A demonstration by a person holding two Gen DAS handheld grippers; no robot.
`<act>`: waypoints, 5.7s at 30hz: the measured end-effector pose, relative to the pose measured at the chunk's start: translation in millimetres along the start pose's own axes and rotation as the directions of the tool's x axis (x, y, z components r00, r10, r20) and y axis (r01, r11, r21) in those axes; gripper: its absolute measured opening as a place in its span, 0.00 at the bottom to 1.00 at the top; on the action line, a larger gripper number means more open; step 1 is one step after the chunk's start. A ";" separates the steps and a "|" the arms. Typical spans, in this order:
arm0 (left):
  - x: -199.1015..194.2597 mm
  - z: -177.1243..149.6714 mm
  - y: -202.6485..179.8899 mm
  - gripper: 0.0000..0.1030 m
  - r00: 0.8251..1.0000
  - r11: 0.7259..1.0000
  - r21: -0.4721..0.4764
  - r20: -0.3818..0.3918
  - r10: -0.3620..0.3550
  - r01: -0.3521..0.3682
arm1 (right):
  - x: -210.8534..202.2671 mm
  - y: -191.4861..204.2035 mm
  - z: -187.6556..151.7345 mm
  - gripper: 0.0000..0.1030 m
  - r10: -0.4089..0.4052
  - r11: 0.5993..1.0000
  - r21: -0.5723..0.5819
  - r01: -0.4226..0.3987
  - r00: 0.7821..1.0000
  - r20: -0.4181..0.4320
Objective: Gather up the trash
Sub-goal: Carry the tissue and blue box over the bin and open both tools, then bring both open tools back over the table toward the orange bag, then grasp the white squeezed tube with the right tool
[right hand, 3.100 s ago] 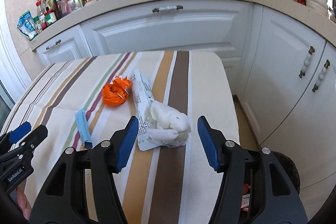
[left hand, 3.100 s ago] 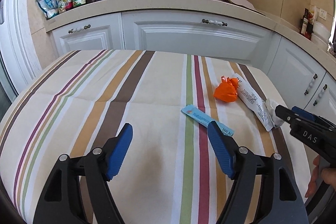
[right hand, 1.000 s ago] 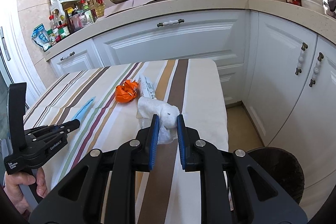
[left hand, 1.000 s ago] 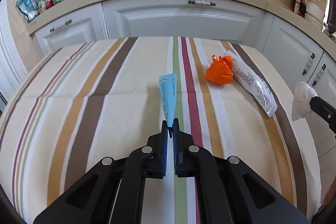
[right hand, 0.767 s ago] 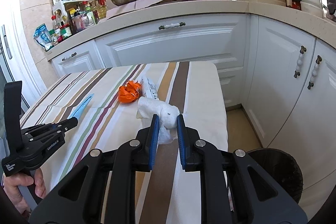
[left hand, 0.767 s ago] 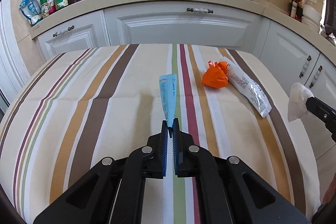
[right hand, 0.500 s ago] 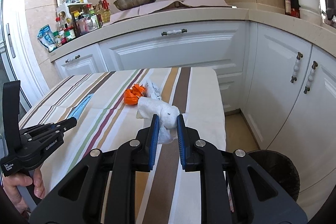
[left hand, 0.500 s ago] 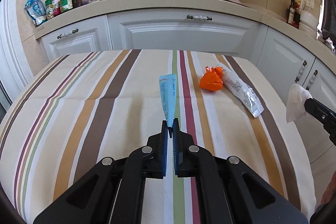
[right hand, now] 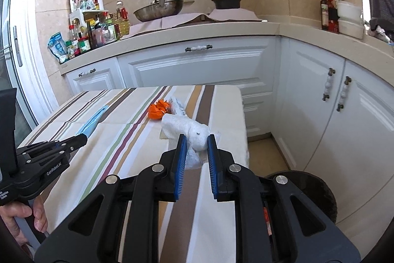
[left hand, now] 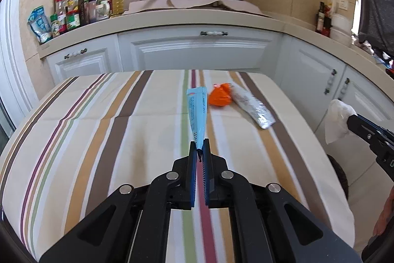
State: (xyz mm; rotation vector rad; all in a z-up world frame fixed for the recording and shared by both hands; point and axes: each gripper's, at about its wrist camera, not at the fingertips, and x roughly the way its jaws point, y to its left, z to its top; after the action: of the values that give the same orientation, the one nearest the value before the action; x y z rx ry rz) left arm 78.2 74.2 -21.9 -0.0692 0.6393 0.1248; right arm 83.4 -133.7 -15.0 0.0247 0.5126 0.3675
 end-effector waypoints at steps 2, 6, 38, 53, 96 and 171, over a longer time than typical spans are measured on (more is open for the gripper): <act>-7.5 -1.9 -7.7 0.05 1.000 1.000 0.014 0.010 -0.019 0.018 | -10.2 -4.2 -2.8 0.17 -0.012 1.000 0.007 0.012 1.000 0.010; -21.3 -5.5 -25.8 0.05 0.998 0.998 0.042 0.029 -0.055 0.053 | -26.8 -13.4 -7.1 0.17 -0.035 0.999 0.017 0.035 0.999 0.028; -34.2 -25.3 -181.3 0.05 0.954 0.932 0.234 0.051 -0.296 0.277 | -105.2 -138.4 -52.5 0.17 -0.327 0.938 0.142 0.316 0.943 0.061; 7.6 -33.2 -225.4 0.05 0.959 0.922 0.264 -0.042 -0.281 0.282 | -69.6 -172.1 -63.0 0.17 -0.319 0.933 0.178 0.313 0.948 0.003; 2.7 -14.2 -207.0 0.59 0.964 0.945 0.190 -0.030 -0.264 0.265 | -66.1 -166.0 -46.2 0.55 -0.367 0.913 0.204 0.352 0.929 0.040; 98.7 33.5 44.2 0.73 0.987 0.994 -0.034 -0.131 0.097 -0.102 | 194.4 18.1 38.3 0.33 -0.016 0.999 -0.040 0.004 0.958 -0.287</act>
State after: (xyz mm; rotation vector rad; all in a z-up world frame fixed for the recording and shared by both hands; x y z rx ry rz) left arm 170.4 130.8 -55.4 -0.0846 0.7697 0.2310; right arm 252.8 -46.2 -71.9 -0.0702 0.7932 0.3731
